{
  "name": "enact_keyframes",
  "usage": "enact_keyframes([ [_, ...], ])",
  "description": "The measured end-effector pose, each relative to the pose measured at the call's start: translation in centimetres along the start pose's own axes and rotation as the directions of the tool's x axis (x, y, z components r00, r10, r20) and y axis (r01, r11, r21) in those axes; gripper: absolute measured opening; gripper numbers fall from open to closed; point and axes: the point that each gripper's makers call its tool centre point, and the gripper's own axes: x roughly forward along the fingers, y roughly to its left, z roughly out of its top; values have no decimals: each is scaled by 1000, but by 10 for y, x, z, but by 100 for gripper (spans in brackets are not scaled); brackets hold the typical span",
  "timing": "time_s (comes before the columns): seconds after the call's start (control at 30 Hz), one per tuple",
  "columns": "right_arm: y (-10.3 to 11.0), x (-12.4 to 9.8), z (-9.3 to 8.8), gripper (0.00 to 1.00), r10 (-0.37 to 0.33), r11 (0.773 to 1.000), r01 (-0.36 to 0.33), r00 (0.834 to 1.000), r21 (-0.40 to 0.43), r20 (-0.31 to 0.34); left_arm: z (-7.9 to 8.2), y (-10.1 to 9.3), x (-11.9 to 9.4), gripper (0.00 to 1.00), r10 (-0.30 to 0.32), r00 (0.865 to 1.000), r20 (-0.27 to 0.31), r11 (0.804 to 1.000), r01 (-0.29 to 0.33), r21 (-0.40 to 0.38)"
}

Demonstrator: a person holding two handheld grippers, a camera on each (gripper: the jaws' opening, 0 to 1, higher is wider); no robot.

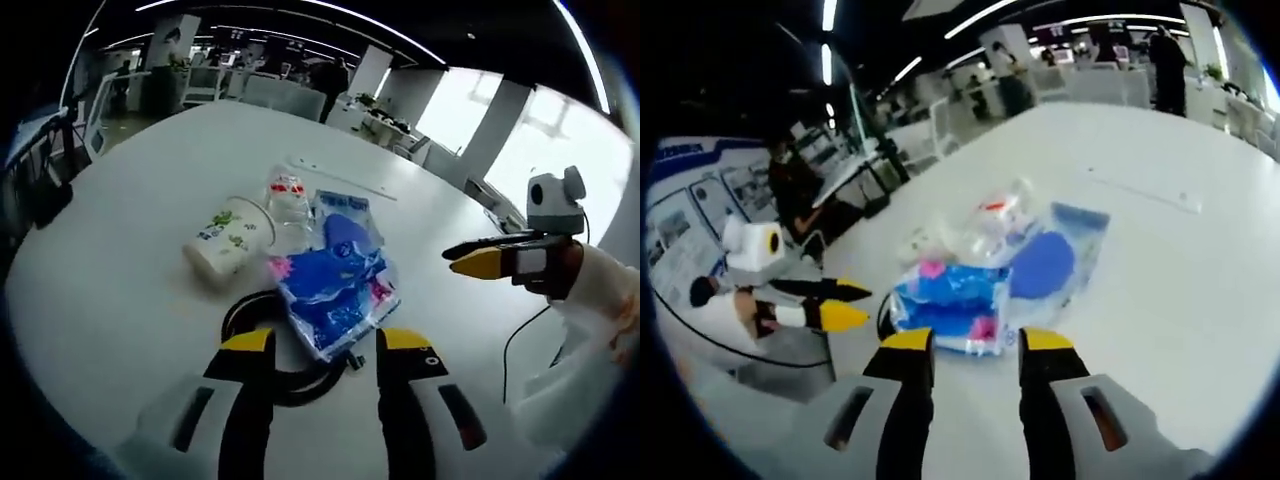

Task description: Arrange the tabletop items into an orderly group along one side of the table until the central work area is clear of visible clutter.

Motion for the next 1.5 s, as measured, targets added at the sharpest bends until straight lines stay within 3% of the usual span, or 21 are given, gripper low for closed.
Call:
enact_keyframes([
  [0.33,-4,20,-4,27,-16,1000,15,999,-18,-48,-4,11,6,33,49,999,-17,999,-49,-15],
  [0.67,-12,42,-19,20,-45,999,42,994,-35,-103,-21,7,18,29,38,997,-65,999,-39,-8],
  [0.9,-13,50,-24,16,-40,999,39,992,-11,-118,-17,10,23,22,47,997,-60,999,-48,-5],
  [1.2,-15,57,-36,2,-37,999,38,988,4,-149,-23,11,31,13,52,995,-84,998,-54,-29],
  [1.37,-16,55,-36,0,-39,997,46,990,56,-134,-23,13,28,2,56,995,-84,998,-58,-28],
  [1.5,-12,50,-33,0,-18,988,35,994,152,-109,-20,12,24,1,47,997,-67,997,-51,-52],
])
